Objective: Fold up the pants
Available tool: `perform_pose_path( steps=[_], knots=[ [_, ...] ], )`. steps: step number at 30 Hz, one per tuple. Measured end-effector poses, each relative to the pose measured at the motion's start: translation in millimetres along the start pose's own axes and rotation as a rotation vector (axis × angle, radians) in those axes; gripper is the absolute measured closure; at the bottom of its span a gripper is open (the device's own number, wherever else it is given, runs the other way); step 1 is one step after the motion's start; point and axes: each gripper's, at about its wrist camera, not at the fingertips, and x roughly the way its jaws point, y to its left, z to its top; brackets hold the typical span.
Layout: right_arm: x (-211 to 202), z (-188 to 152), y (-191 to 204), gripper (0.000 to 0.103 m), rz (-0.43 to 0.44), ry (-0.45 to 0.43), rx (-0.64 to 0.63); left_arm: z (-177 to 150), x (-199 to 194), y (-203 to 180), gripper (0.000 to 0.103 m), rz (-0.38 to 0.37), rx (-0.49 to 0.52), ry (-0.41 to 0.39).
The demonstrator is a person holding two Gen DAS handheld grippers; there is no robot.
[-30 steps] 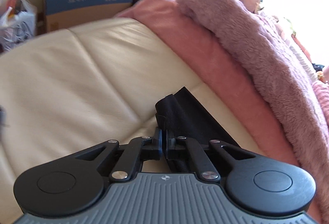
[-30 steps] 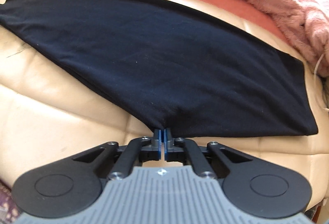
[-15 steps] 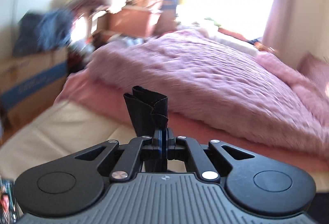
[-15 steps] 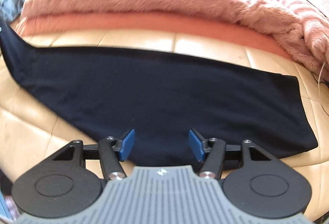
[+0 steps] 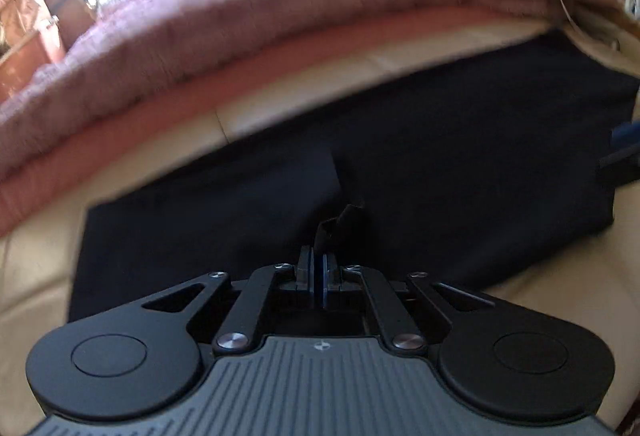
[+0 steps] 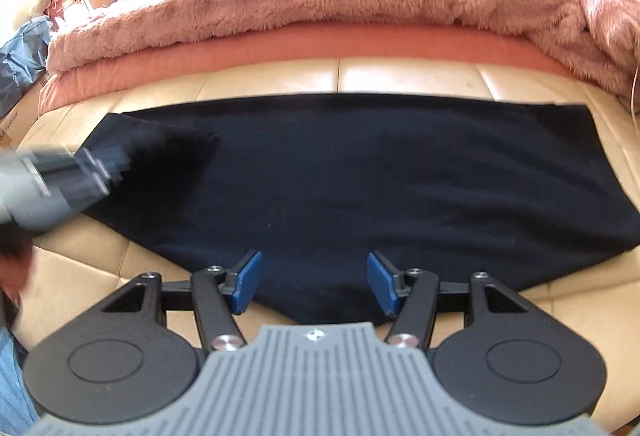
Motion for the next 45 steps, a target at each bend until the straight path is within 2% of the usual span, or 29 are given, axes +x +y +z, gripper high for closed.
perform_pose_path(
  steps=[2, 4, 5, 7, 10, 12, 13, 15, 18, 19, 20, 22, 25, 29, 33, 37, 40, 45],
  knots=[
    [7.0, -3.8, 5.5, 0.049, 0.016, 0.017, -0.019, -5.3, -4.0, 9.7, 0.092, -0.046, -0.047, -0.011],
    [12.0, -3.7, 9.7, 0.049, 0.029, 0.022, -0.026, -2.6, -10.5, 26.7, 0.078, -0.130, -0.124, -0.005],
    [12.0, -3.7, 9.7, 0.049, 0.029, 0.022, -0.026, 0.1, -15.2, 33.4, 0.076, -0.155, -0.142, -0.019],
    [18.1, -1.1, 14.4, 0.050, 0.044, 0.022, -0.025, 4.3, -23.7, 40.1, 0.064, -0.159, -0.143, -0.043],
    [26.3, 3.5, 22.4, 0.052, 0.061, 0.010, -0.028, 11.1, -21.5, 48.3, 0.060, -0.142, -0.157, -0.045],
    [34.3, 9.5, 33.5, 0.060, 0.075, 0.006, -0.039, 10.0, -17.7, 43.9, 0.054, -0.157, -0.153, -0.013],
    [34.3, 9.5, 33.5, 0.061, 0.075, 0.006, -0.039, 10.5, -14.1, 41.6, 0.049, -0.173, -0.144, 0.006],
    [39.3, 14.4, 39.5, 0.061, 0.087, 0.003, -0.044, 13.4, -5.9, 31.9, 0.048, -0.173, -0.118, 0.018],
    [49.0, 21.5, 49.0, 0.061, 0.107, 0.005, -0.062, 6.5, -1.7, 29.8, 0.053, -0.154, -0.134, 0.025],
    [51.3, 22.5, 50.7, 0.061, 0.113, 0.008, -0.068, 4.3, -3.3, 31.6, 0.064, -0.161, -0.141, 0.020],
    [53.6, 23.4, 52.5, 0.061, 0.118, 0.011, -0.074, 4.1, -3.2, 34.4, 0.068, -0.162, -0.149, 0.019],
    [56.1, 24.1, 54.3, 0.061, 0.124, 0.013, -0.082, 4.1, -6.8, 44.0, 0.088, -0.193, -0.187, 0.020],
    [65.4, 28.4, 62.6, 0.062, 0.166, 0.011, -0.127, 5.2, -12.4, 57.1, 0.096, -0.241, -0.252, 0.019],
    [72.3, 35.9, 72.5, 0.065, 0.221, -0.002, -0.196, 9.8, -23.6, 78.0, 0.098, -0.282, -0.353, -0.011],
    [86.0, 49.4, 88.1, 0.065, 0.269, -0.001, -0.274, 18.3, -36.4, 100.7, 0.098, -0.286, -0.446, -0.051],
    [97.8, 59.5, 97.4, 0.067, 0.322, 0.016, -0.284, 28.5, -42.5, 114.6, 0.098, -0.277, -0.444, -0.066],
    [118.5, 67.8, 102.1, 0.072, 0.387, 0.076, -0.232, 31.3, -43.7, 117.8, 0.098, -0.279, -0.433, -0.066],
    [137.4, 71.2, 99.3, 0.073, 0.419, 0.117, -0.162, 32.0, -47.3, 121.0, 0.098, -0.292, -0.424, -0.073]
  ],
)
